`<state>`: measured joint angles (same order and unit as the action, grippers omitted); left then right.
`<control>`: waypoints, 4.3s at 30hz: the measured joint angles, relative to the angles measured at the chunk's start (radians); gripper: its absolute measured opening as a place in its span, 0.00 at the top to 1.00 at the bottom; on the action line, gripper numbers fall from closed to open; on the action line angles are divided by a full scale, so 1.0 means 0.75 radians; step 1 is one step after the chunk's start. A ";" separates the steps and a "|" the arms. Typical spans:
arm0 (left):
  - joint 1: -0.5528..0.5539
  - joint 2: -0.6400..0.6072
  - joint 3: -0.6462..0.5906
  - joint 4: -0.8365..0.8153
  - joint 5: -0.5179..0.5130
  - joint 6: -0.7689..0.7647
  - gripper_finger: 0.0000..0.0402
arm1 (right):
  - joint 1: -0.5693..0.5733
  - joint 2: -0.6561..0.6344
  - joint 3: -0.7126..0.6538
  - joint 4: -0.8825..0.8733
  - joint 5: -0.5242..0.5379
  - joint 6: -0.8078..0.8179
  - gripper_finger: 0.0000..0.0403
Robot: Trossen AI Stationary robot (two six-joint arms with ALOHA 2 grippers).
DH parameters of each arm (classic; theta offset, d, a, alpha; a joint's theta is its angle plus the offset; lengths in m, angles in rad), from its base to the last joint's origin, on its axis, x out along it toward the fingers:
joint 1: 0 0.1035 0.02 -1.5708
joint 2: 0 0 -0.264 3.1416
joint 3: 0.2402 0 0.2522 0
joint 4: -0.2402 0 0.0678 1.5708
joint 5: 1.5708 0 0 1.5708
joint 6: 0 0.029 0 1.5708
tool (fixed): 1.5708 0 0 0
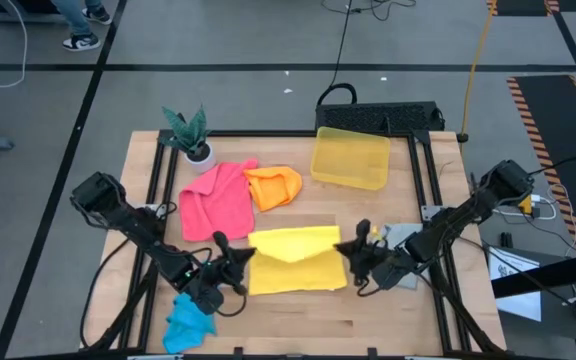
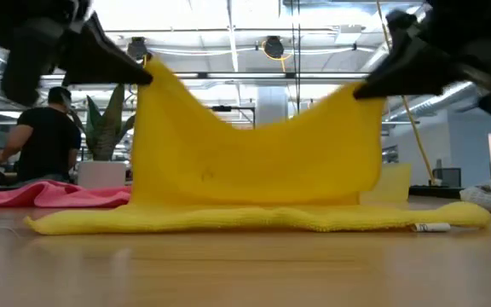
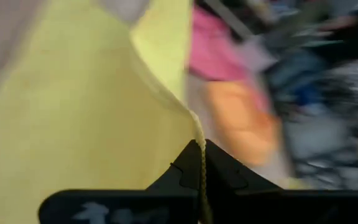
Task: Fold microfiber towels
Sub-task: Fold the yellow kitchen towel
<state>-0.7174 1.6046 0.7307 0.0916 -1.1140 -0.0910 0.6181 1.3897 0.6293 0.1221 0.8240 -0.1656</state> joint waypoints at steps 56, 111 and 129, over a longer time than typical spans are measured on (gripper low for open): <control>-0.145 0.246 0.105 -0.139 0.585 -0.449 0.71 | 0.109 0.210 -0.047 0.248 -0.646 0.439 0.70; -0.058 0.324 0.173 -0.106 0.893 -0.451 0.98 | -0.073 0.355 -0.177 0.566 -0.792 0.601 1.00; -0.060 0.250 0.175 -0.042 0.675 -0.382 0.98 | -0.026 0.081 -0.176 0.377 -0.626 0.625 1.00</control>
<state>-0.7623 1.7921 0.8619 0.0601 -0.6078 -0.3771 0.5984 1.4502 0.4972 0.4046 0.3548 0.3031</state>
